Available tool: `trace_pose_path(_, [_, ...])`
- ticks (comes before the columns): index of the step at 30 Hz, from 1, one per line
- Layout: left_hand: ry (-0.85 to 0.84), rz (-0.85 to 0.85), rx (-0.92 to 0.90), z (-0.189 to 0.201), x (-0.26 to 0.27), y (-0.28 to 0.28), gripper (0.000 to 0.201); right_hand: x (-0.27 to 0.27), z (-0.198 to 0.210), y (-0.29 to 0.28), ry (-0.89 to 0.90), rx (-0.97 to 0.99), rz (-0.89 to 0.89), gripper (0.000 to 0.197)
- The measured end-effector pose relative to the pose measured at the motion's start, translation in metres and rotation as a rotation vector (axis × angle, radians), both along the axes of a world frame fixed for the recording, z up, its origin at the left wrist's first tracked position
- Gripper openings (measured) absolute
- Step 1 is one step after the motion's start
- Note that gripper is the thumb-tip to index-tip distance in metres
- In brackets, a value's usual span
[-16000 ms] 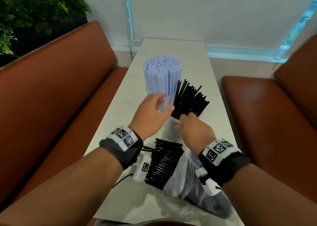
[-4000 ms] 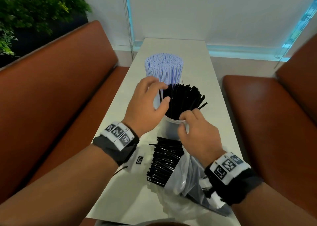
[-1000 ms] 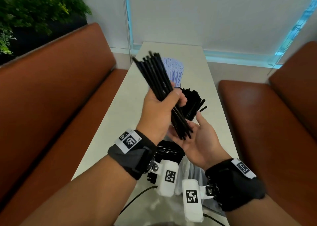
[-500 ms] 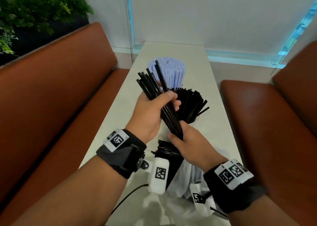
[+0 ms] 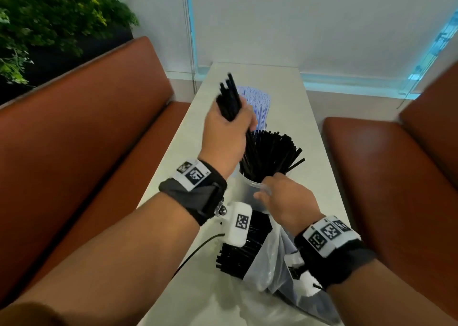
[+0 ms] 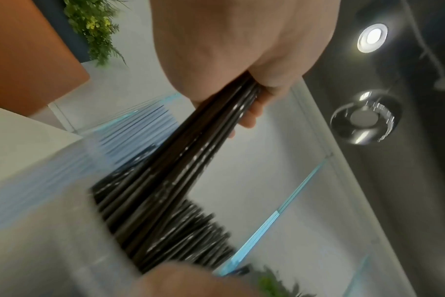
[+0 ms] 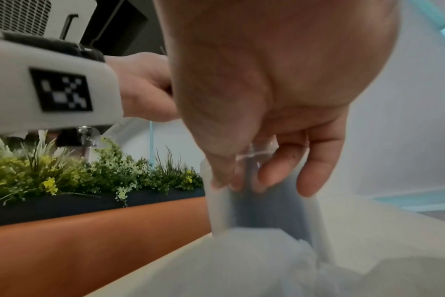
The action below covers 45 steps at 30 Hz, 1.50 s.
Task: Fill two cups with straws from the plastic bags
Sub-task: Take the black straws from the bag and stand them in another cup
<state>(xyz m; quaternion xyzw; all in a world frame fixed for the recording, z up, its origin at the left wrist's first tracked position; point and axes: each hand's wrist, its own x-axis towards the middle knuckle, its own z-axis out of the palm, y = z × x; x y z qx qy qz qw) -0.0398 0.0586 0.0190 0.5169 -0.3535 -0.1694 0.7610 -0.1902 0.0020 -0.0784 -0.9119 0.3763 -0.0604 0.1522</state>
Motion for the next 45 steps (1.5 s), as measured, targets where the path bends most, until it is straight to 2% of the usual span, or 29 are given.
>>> trace_pose_path(4, [-0.142, 0.064, 0.326, -0.043, 0.009, -0.01, 0.009, 0.003, -0.011, -0.004, -0.065, -0.05, 0.044, 0.025])
trace_pose_path(7, [-0.269, 0.11, 0.449, -0.061, 0.013, -0.015, 0.015, 0.005, -0.014, -0.007, -0.063, -0.048, 0.067, 0.025])
trace_pose_path(12, [-0.469, -0.001, 0.701, -0.081, 0.012, -0.02, 0.028, 0.005, -0.011, -0.007, -0.023, -0.049, 0.068, 0.025])
trace_pose_path(15, [-0.547, 0.093, 0.68, -0.084, 0.011, -0.014, 0.066, 0.005, -0.01, -0.006, -0.02, -0.037, 0.076, 0.025])
trace_pose_path(17, [-0.699, 0.172, 0.602, -0.08, 0.012, -0.012, 0.084, 0.004, -0.009, -0.006, -0.026, -0.034, 0.081, 0.024])
trace_pose_path(20, [-0.992, 0.145, 0.558, -0.072, 0.012, -0.014, 0.089, 0.004, -0.011, -0.005, -0.048, -0.048, 0.096, 0.022])
trace_pose_path(23, [-1.185, -0.014, 0.612, -0.071, 0.01, -0.021, 0.075, 0.005, -0.012, -0.007, -0.042, -0.057, 0.094, 0.022])
trace_pose_path(26, [-1.129, -0.058, 0.612, -0.064, 0.013, -0.026, 0.068, 0.005, -0.015, -0.008, -0.045, -0.08, 0.1, 0.023])
trace_pose_path(30, [-0.911, 0.041, 0.56, -0.051, 0.015, -0.018, 0.079, 0.004, -0.014, -0.008, -0.028, -0.074, 0.094, 0.02])
trace_pose_path(32, [-0.82, 0.09, 0.482, -0.049, 0.015, -0.006, 0.08, 0.0, -0.009, -0.005, -0.013, -0.073, 0.117, 0.015])
trace_pose_path(33, [-0.773, 0.122, 0.431, -0.05, 0.016, 0.002, 0.078, -0.004, -0.006, -0.002, -0.047, -0.084, 0.121, 0.018])
trace_pose_path(35, [-0.679, 0.196, 0.339, -0.052, 0.02, 0.021, 0.07, -0.014, 0.001, 0.01, -0.23, -0.144, 0.09, 0.024])
trace_pose_path(36, [-0.64, 0.236, 0.307, -0.056, 0.022, 0.031, 0.063, -0.018, 0.003, 0.017, -0.327, -0.178, 0.047, 0.02])
trace_pose_path(37, [-0.609, 0.271, 0.295, -0.061, 0.024, 0.04, 0.053, -0.021, 0.002, 0.023, -0.361, -0.194, -0.014, 0.013])
trace_pose_path(38, [-0.586, 0.284, 0.312, -0.068, 0.025, 0.048, 0.041, -0.024, -0.001, 0.027, -0.322, -0.162, -0.078, 0.012])
trace_pose_path(40, [-0.562, 0.188, 0.463, -0.086, 0.019, 0.06, 0.018, -0.027, -0.014, 0.031, -0.024, -0.01, -0.204, 0.033])
trace_pose_path(42, [-0.631, -0.066, 0.721, -0.112, 0.005, 0.068, 0.007, -0.026, -0.026, 0.028, 0.243, 0.046, -0.246, 0.052])
trace_pose_path(44, [-0.894, -0.309, 0.899, -0.138, -0.014, 0.076, 0.017, -0.023, -0.033, 0.025, 0.312, 0.051, -0.222, 0.047])
trace_pose_path(45, [-1.017, -0.38, 0.905, -0.148, -0.024, 0.079, 0.025, -0.022, -0.036, 0.023, 0.303, 0.069, -0.204, 0.037])
